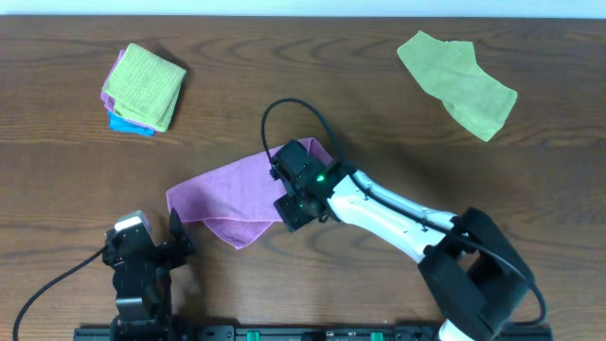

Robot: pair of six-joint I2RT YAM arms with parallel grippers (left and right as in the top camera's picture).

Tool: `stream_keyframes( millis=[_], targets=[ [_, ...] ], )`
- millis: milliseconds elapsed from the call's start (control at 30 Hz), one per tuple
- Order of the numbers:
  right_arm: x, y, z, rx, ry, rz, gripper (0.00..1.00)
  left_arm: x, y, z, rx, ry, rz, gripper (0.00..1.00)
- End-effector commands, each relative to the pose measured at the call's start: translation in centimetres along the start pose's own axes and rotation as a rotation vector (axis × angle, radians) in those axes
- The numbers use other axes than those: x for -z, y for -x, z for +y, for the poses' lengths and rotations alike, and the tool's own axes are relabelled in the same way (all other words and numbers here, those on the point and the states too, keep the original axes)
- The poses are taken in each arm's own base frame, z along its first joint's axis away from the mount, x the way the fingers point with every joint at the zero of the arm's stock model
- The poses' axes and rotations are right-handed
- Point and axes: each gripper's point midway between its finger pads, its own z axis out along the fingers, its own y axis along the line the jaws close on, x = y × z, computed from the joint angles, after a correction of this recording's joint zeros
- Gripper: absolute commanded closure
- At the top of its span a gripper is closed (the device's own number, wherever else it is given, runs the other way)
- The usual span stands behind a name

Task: Fold the cloth
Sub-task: 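Regrasp the purple cloth edge with the right gripper and spread it flat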

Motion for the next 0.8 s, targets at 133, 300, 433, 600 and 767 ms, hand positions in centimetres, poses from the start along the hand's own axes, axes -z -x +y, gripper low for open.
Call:
stream_keyframes(
  millis=[133,300,433,600,767],
  targets=[
    [-2.7,-1.1,-0.3,0.009,-0.081,0.041,0.44,-0.3,-0.7,0.2,-0.006,0.012,0.014,0.05],
    [-3.8,-1.7,-1.0,0.004,-0.109,0.068,0.51,-0.3,-0.7,0.2,-0.006,0.012,0.014,0.05],
    [-3.9,-1.6,-1.4,-0.025,-0.135,0.064,0.7,-0.3,-0.7,0.2,-0.006,0.012,0.014,0.05],
    [-2.8,-0.7,-1.2,-0.032,-0.146,0.065,0.81,-0.3,-0.7,0.2,-0.006,0.012,0.014,0.05],
    [-0.8,0.9,-1.2,-0.03,-0.18,0.059,0.94,-0.3,-0.7,0.2,-0.006,0.012,0.014,0.05]
  ],
)
